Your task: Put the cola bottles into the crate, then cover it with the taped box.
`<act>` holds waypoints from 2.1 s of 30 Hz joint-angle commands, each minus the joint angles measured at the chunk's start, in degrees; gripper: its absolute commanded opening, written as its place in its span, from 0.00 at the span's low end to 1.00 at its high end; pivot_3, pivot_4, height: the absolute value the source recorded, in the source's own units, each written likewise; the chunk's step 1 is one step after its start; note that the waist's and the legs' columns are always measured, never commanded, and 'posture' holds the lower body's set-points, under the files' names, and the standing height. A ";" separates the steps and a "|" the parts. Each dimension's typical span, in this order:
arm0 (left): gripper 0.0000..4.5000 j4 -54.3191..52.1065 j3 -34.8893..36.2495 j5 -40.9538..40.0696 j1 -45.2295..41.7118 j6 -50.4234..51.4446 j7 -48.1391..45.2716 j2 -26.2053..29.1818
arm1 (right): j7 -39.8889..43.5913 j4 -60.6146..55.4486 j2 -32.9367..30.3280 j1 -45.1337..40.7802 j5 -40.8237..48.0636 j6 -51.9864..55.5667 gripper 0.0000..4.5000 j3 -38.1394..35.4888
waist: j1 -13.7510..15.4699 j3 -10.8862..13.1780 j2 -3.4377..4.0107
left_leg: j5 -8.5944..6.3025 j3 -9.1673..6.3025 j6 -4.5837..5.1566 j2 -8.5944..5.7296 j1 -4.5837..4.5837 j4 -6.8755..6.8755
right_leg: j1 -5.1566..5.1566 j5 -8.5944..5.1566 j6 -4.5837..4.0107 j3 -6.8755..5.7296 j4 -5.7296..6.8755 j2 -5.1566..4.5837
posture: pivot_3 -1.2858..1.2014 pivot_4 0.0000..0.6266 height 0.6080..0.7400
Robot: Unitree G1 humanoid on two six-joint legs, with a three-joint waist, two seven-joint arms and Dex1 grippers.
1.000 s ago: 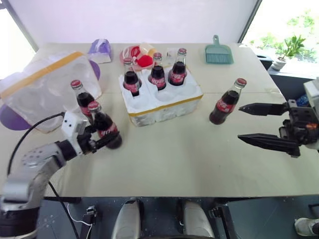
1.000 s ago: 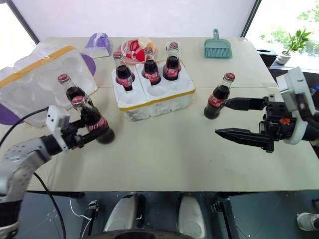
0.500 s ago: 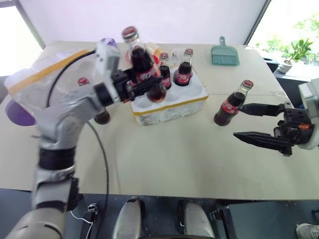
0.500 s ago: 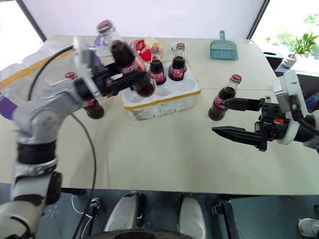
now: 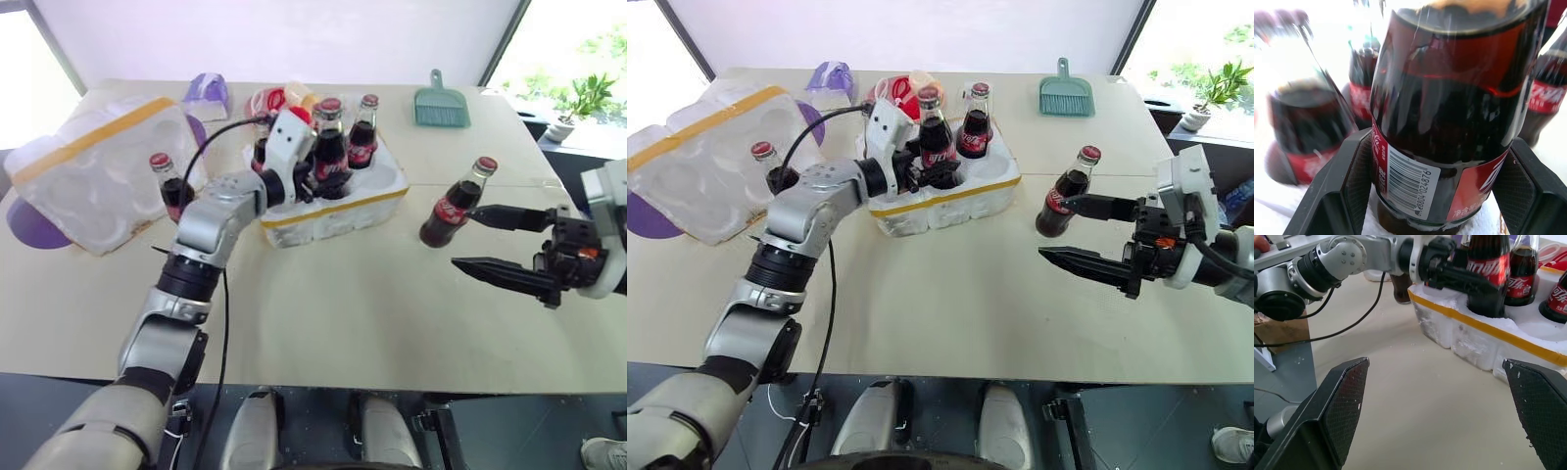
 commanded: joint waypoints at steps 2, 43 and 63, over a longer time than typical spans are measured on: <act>0.86 0.51 1.22 1.86 -0.89 0.98 2.03 -1.86 | -1.03 -0.62 0.71 -2.04 0.72 -1.28 1.00 1.00 | 0.05 0.00 0.00 | 0.00 0.00 0.00 0.00 0.00 0.01 | 0.00 0.00 0.00 0.00 0.00 0.00 | 0.52 0.24 0.97; 1.00 -20.06 31.31 -8.25 36.03 -1.46 -3.92 24.13 | 3.01 1.75 -0.44 -8.09 -0.20 -2.02 1.00 6.39 | -0.04 0.00 0.02 | -0.01 0.06 -0.01 0.08 0.08 -0.02 | 0.05 -0.11 -0.25 0.00 -0.06 -0.02 | 0.52 0.24 0.97; 0.64 -12.52 26.06 -6.47 29.29 -5.38 -6.68 21.87 | 2.78 2.58 0.29 -8.46 0.89 -1.15 1.00 7.19 | -0.04 0.01 0.00 | -0.01 0.06 -0.01 0.07 0.08 0.00 | 0.07 0.00 -0.05 0.00 -0.01 -0.03 | 0.52 0.24 0.97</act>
